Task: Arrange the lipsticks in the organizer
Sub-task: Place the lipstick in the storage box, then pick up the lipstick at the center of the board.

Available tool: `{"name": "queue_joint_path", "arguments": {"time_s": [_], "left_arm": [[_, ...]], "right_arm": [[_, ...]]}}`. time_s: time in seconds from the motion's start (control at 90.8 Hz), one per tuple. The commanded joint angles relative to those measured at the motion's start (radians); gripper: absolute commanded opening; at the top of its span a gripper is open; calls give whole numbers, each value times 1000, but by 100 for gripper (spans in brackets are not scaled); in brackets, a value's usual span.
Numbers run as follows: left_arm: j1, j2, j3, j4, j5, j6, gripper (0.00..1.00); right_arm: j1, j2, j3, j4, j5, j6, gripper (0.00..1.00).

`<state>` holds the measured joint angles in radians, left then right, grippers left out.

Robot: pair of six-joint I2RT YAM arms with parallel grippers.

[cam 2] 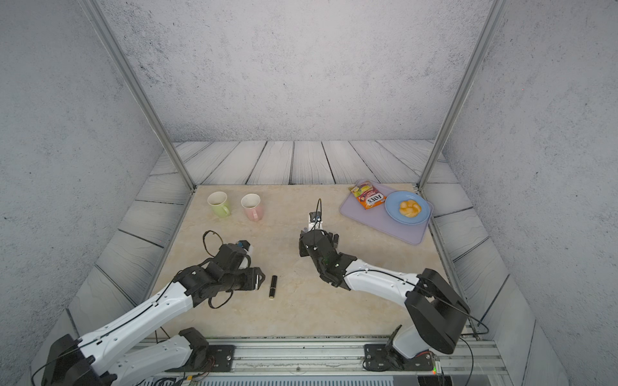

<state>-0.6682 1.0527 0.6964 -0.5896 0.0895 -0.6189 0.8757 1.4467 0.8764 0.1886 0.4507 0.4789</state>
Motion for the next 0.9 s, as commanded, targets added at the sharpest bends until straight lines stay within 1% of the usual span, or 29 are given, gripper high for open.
{"name": "queue_joint_path", "arguments": {"time_s": [0.0, 0.132, 0.231, 0.33, 0.517, 0.627, 0.892], "left_arm": [[-25, 79, 11, -72, 55, -46, 59], [-48, 189, 42, -70, 64, -23, 59], [-56, 285, 90, -74, 60, 8, 58], [-60, 374, 126, -75, 84, 31, 54], [-65, 428, 153, -46, 118, 50, 49], [-66, 500, 187, -67, 121, 71, 45], [-92, 622, 263, -137, 78, 97, 35]], "right_arm": [[3, -67, 5, -229, -74, 104, 47], [3, -107, -8, -309, -143, 157, 47], [4, -116, -18, -334, -159, 180, 46], [5, -119, -26, -341, -162, 187, 46], [3, -111, -34, -334, -173, 190, 45], [4, -103, -28, -334, -172, 188, 45], [3, -102, -31, -331, -171, 191, 45]]}}
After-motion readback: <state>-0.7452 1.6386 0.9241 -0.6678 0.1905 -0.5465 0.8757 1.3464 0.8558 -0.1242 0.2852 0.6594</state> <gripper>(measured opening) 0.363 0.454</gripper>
